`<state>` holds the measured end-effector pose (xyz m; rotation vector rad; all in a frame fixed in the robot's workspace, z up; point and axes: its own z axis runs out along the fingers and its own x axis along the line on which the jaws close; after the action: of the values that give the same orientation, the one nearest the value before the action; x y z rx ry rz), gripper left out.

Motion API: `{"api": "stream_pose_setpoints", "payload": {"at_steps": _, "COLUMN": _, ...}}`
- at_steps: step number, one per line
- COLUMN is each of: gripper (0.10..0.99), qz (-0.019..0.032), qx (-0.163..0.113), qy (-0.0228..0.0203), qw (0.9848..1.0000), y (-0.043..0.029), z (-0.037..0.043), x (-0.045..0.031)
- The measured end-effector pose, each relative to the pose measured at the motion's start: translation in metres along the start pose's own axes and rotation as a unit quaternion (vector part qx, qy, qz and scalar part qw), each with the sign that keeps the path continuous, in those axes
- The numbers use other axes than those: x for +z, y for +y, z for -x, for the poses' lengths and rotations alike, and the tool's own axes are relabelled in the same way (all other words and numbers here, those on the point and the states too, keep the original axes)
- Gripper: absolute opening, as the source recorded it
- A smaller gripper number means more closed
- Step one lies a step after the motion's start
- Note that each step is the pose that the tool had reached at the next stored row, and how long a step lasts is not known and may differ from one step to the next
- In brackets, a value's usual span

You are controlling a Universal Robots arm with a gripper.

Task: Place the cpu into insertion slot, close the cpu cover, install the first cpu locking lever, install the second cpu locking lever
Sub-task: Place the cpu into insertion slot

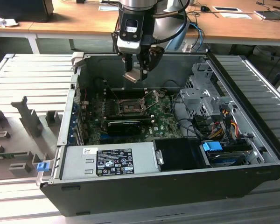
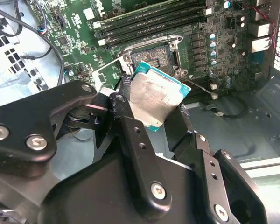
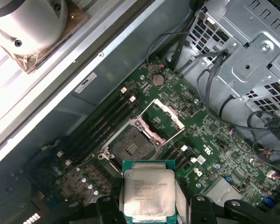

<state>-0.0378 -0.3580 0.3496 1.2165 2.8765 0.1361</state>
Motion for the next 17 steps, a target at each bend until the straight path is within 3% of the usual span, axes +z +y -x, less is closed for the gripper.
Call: {"api": "stream_pose_setpoints", "payload": {"at_steps": 17, "gripper": 0.529, "qz": 0.0010, "qx": 0.048, "qy": -0.0042, "qw": 0.9988, "y": -0.0001, "z": 0.0000, "x": 0.0007}}
